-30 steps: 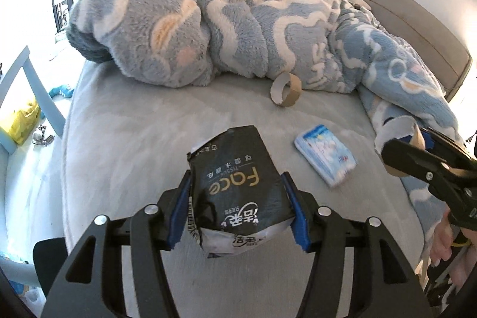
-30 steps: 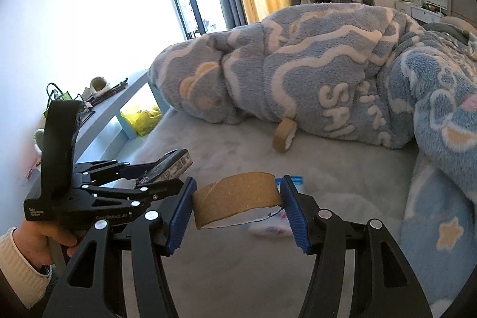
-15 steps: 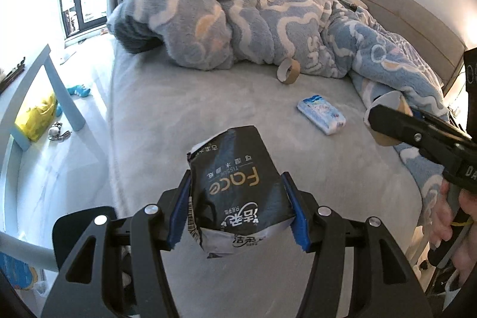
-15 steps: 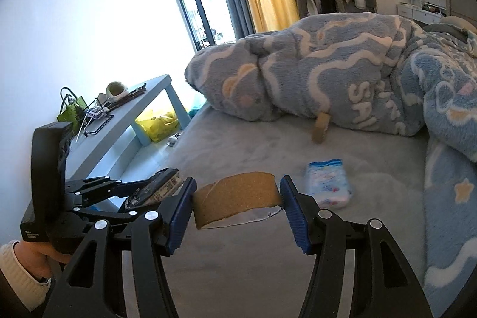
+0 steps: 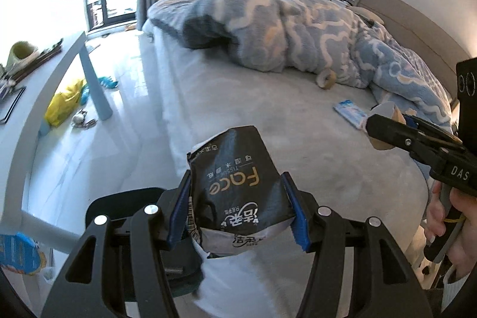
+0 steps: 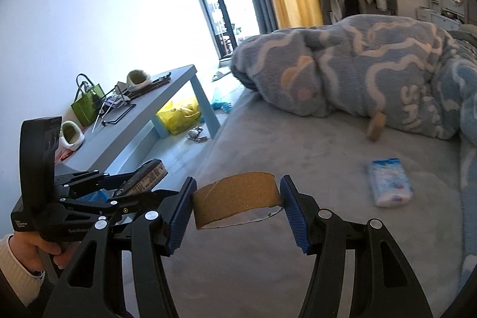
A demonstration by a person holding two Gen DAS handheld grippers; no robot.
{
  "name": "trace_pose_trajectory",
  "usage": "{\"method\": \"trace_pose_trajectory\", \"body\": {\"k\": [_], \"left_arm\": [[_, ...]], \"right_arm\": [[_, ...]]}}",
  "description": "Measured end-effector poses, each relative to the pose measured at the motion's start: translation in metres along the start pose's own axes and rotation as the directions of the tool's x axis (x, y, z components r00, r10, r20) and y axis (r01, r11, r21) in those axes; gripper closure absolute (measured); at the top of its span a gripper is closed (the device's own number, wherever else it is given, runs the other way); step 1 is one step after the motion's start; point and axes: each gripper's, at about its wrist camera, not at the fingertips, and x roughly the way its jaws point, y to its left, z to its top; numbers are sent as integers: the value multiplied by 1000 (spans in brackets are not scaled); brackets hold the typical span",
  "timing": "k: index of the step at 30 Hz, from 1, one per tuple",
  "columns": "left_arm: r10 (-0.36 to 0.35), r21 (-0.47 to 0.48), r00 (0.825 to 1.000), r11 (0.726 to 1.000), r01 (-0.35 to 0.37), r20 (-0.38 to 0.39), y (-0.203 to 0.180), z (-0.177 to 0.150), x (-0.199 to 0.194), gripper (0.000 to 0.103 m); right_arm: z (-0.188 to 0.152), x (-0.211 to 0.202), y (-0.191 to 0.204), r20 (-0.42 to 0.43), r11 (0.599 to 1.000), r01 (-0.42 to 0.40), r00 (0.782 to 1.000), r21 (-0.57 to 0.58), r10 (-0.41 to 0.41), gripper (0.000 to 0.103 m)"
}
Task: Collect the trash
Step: 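Carry the snack packet and tape roll over the black bin with both tools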
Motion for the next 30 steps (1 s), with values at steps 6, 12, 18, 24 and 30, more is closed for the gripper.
{"method": "trace_pose_trajectory", "body": {"k": [6, 12, 18, 24, 30], "left_arm": [[11, -75, 1000, 997, -12, -11, 42, -3, -6, 43], [42, -132, 997, 990, -50, -61, 82, -15, -7, 43], [64, -146, 990, 986, -81, -122, 110, -29, -3, 42], [88, -158, 978, 980, -119, -189, 133, -43, 2, 42], [93, -168, 967, 976, -135, -237, 150, -55, 6, 42]], "right_arm": [[6, 25, 34, -23, 999, -36, 999, -37, 35, 44], [11, 49, 66, -50, 995, -73, 996, -70, 70, 44], [12, 71, 94, -70, 990, -106, 993, -92, 100, 44], [11, 91, 125, -99, 982, -140, 987, -124, 128, 44], [9, 108, 144, -125, 978, -158, 982, -137, 141, 44]]}}
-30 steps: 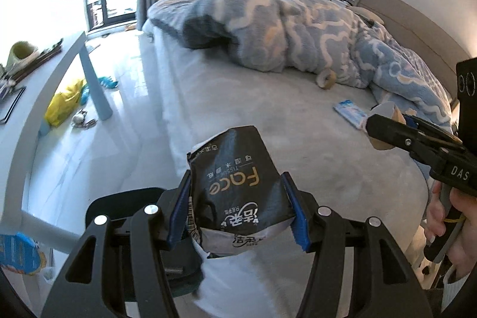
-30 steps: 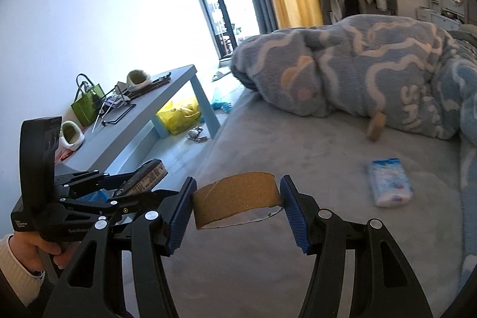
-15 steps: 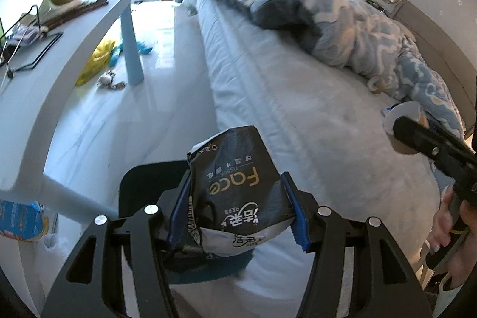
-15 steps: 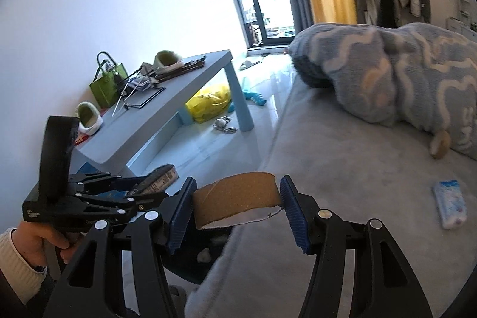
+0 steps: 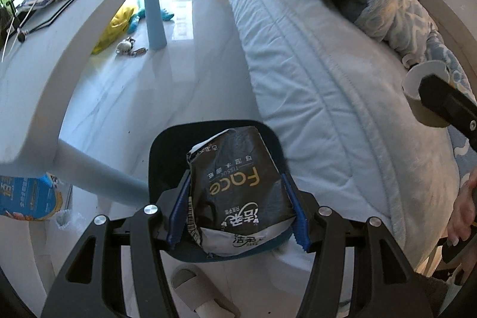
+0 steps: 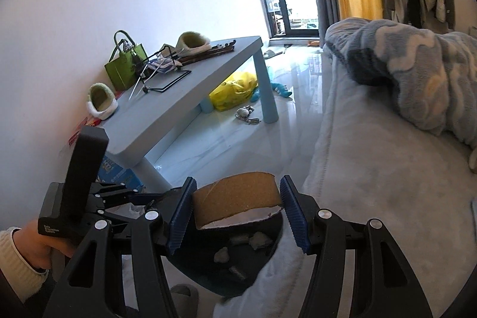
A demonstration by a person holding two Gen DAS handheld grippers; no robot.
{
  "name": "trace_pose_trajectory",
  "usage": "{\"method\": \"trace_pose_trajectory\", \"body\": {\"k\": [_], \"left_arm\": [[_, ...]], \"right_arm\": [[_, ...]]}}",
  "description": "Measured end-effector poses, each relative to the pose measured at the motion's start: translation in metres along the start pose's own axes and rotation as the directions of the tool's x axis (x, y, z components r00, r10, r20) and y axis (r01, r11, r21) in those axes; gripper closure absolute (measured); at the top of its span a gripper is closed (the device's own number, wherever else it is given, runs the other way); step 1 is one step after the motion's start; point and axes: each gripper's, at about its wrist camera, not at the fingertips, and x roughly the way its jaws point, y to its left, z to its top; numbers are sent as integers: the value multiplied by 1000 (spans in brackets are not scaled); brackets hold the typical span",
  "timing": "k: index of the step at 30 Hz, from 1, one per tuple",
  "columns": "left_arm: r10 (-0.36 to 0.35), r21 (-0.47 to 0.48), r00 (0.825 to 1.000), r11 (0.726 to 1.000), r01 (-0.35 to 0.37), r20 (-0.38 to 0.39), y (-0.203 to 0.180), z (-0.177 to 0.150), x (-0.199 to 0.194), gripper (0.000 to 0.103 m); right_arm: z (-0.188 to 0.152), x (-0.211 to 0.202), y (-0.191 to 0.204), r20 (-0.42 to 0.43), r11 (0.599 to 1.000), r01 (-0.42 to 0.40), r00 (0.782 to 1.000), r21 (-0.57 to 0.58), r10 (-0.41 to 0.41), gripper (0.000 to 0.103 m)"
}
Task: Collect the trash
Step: 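Carry the snack packet and tape roll over the black bin with both tools, then open the left tool to drop the packet while the right tool drops the tape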
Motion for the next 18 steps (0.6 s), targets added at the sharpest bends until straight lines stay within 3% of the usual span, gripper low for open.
{"method": "trace_pose_trajectory", "body": {"k": [10, 14, 18], "left_arm": [[18, 2, 997, 1000, -18, -76, 19, -13, 15, 43], [13, -3, 996, 1000, -14, -83, 27, -14, 17, 34], [2, -17, 998, 1000, -3, -62, 33, -13, 10, 33]], "right_arm": [[5, 25, 19, -24, 1000, -22, 999, -17, 21, 44], [6, 33, 26, -30, 999, -26, 999, -19, 26, 44], [6, 43, 31, -44, 999, -26, 999, -23, 25, 44]]}}
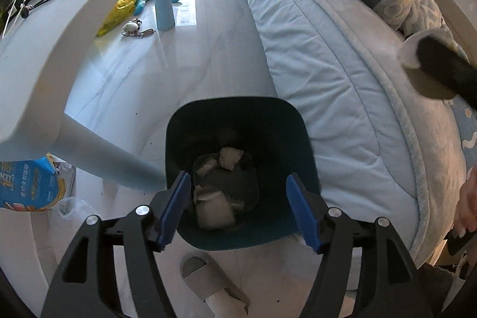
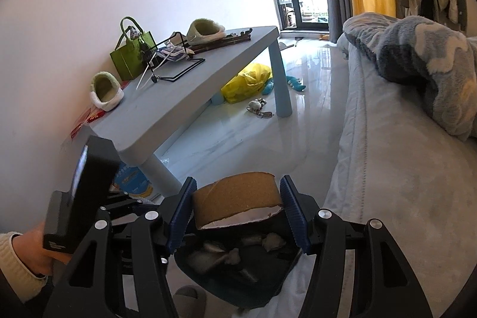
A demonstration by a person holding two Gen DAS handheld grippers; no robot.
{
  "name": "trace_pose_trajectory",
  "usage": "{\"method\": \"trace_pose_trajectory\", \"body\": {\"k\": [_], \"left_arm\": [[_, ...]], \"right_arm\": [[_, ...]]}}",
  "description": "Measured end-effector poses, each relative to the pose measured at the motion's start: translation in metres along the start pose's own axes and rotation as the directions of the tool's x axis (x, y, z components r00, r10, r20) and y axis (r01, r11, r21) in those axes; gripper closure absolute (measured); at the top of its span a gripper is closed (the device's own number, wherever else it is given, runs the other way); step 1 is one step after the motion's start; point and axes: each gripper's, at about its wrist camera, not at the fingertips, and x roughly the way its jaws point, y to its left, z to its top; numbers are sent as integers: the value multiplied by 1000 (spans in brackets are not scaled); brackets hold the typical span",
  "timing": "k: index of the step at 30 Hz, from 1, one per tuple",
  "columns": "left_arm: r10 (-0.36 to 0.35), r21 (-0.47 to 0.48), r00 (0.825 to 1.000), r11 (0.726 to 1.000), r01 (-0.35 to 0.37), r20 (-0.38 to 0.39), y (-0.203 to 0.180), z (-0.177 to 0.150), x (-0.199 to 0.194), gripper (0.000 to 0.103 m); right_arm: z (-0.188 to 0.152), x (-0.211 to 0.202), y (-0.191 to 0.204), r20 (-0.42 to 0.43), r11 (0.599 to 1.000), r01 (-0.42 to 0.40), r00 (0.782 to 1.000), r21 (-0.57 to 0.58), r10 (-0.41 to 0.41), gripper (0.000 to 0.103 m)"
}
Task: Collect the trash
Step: 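Open the left tool to drop the packet while the right tool drops the tape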
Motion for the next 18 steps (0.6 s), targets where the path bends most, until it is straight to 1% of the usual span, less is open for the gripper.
{"method": "trace_pose_trajectory", "body": {"k": [6, 13, 18], "left_arm": [[-20, -26, 997, 999, 22, 78, 10, 4, -21, 33], [-34, -62, 983, 997, 46, 178, 22, 10, -48, 33], [-50, -90, 976, 993, 71, 212, 32, 15, -57, 39]], "right_arm": [[-4, 18, 4, -42, 1000, 9, 999, 0, -9, 44], [-12, 41, 6, -102, 1000, 26, 994, -3, -26, 44], [-20, 60, 9, -159, 999, 41, 986, -20, -44, 44]]}}
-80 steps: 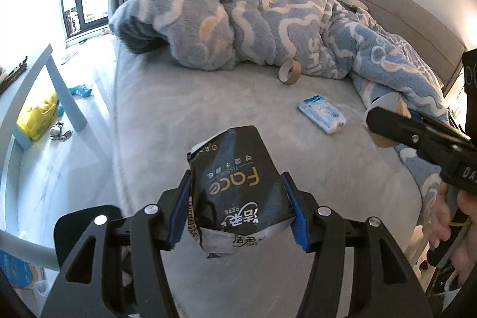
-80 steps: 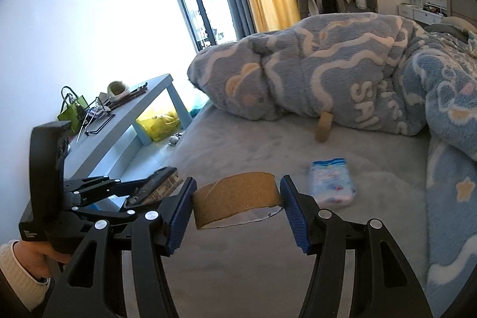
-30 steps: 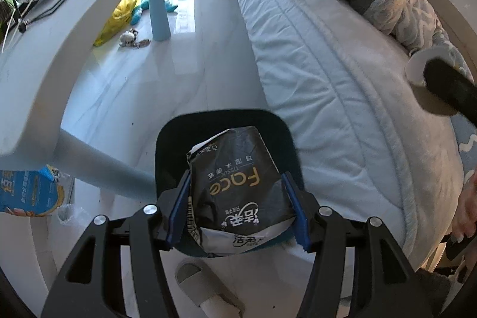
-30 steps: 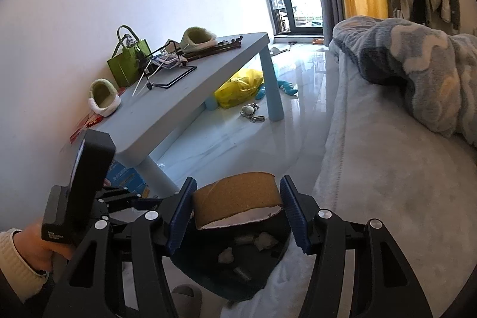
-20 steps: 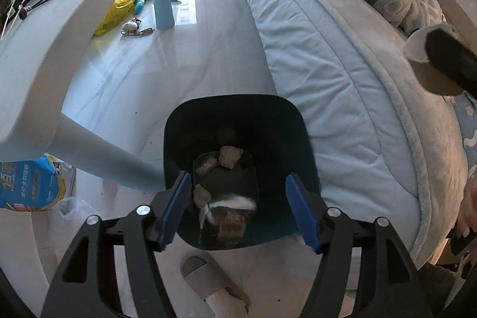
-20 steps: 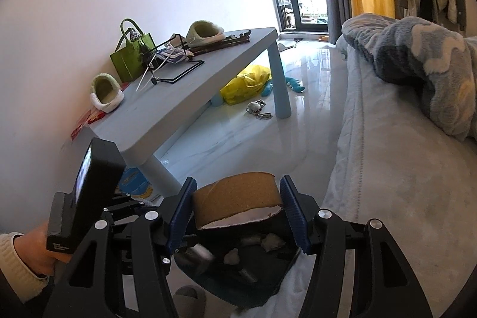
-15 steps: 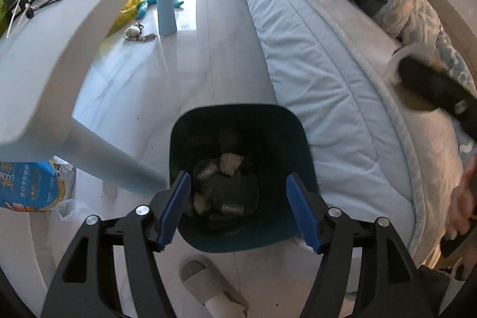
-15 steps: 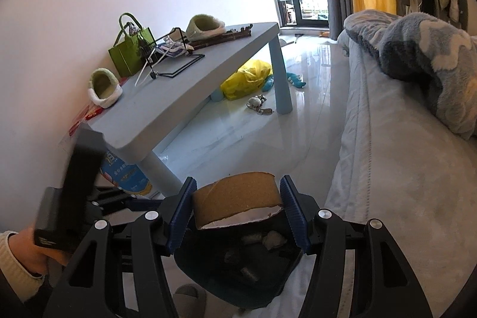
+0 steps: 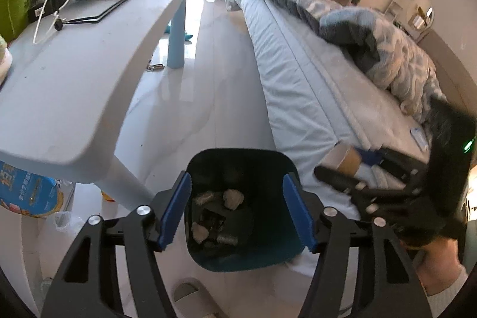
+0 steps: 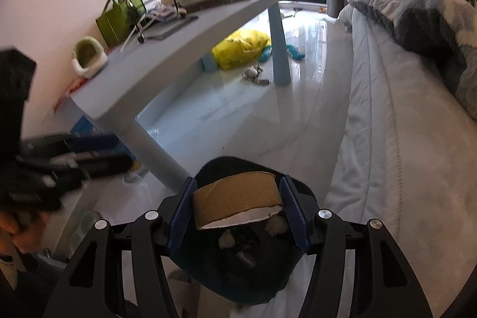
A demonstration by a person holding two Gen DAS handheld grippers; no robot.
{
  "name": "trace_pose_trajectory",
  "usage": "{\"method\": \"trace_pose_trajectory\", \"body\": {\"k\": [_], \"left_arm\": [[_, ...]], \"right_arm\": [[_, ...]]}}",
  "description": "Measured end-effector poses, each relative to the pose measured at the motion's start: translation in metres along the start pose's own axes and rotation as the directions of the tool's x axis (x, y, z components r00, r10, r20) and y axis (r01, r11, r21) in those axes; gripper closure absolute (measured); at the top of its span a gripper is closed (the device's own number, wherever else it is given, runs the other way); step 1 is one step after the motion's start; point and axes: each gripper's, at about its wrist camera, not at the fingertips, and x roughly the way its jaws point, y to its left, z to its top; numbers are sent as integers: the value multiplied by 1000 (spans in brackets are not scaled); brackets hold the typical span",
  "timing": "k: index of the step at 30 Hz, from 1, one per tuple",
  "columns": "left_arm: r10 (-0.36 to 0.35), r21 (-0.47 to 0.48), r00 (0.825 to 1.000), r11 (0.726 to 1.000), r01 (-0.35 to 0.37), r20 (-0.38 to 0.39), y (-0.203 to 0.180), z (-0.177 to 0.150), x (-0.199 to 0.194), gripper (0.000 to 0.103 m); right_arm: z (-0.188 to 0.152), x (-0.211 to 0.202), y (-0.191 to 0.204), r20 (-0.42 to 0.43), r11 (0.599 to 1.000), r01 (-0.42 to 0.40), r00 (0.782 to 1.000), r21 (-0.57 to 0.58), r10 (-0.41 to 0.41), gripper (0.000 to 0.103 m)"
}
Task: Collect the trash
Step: 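Open the left tool to drop the packet while the right tool drops the tape, then move both tools back over the bed toward the remaining items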
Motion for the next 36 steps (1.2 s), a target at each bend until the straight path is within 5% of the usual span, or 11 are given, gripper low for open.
{"method": "trace_pose_trajectory", "body": {"k": [20, 25, 36], "left_arm": [[-43, -19, 992, 999, 45, 123, -2, 16, -40, 55], [-51, -13, 990, 999, 53, 134, -6, 18, -43, 55], [-20, 18, 984, 1000, 17, 179, -23, 31, -51, 55]], "right_arm": [[-28, 64, 29, -199, 997, -23, 980, -76, 7, 43], [-28, 61, 31, -196, 996, -16, 981, -88, -1, 31], [-13, 35, 17, -127, 996, -20, 992, -90, 8, 30]]}}
